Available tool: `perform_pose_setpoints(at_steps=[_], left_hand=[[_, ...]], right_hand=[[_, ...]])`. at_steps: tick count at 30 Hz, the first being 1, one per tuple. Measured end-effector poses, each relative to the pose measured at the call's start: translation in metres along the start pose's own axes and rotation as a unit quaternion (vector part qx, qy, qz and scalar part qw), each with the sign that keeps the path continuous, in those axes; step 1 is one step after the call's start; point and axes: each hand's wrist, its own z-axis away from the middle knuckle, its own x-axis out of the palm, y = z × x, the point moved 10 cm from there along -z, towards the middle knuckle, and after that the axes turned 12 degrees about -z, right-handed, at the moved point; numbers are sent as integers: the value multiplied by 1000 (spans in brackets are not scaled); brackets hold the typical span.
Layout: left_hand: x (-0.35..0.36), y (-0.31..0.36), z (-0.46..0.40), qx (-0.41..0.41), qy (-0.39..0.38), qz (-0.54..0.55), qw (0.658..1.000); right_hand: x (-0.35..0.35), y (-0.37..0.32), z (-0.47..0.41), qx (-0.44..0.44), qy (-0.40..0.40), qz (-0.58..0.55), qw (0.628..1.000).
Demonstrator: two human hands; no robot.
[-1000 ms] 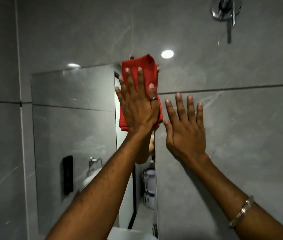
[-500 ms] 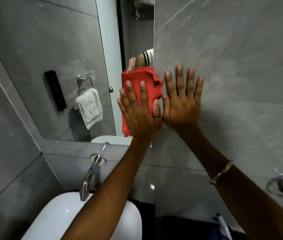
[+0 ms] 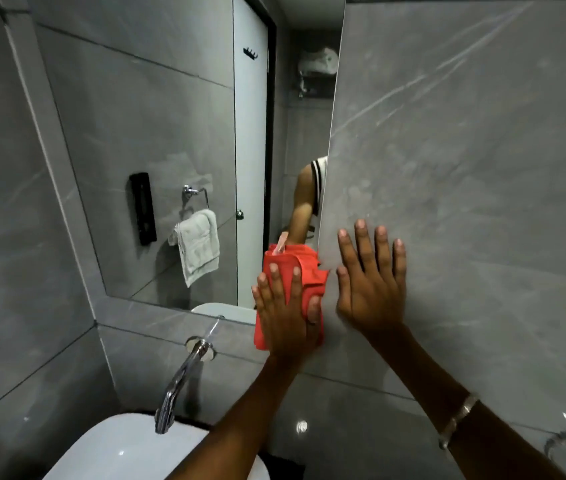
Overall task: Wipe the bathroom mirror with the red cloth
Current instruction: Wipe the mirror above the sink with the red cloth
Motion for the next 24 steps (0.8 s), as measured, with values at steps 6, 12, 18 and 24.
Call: perform_pose_setpoints(at_steps=[6, 12, 18, 24], left_hand=[[-65, 64, -158, 57, 44, -30, 997], [-138, 108, -300, 96, 84, -33, 991], [-180, 114, -388, 98, 107, -36, 989], [-189, 91, -430, 134, 139, -46, 980]], right_hand=[[-44, 15, -115, -20, -18, -9, 1000], [-96, 5, -277, -54, -30, -40, 997], [-123, -9, -391, -113, -39, -21, 993], [-110, -45, -456, -199, -88, 28, 976]])
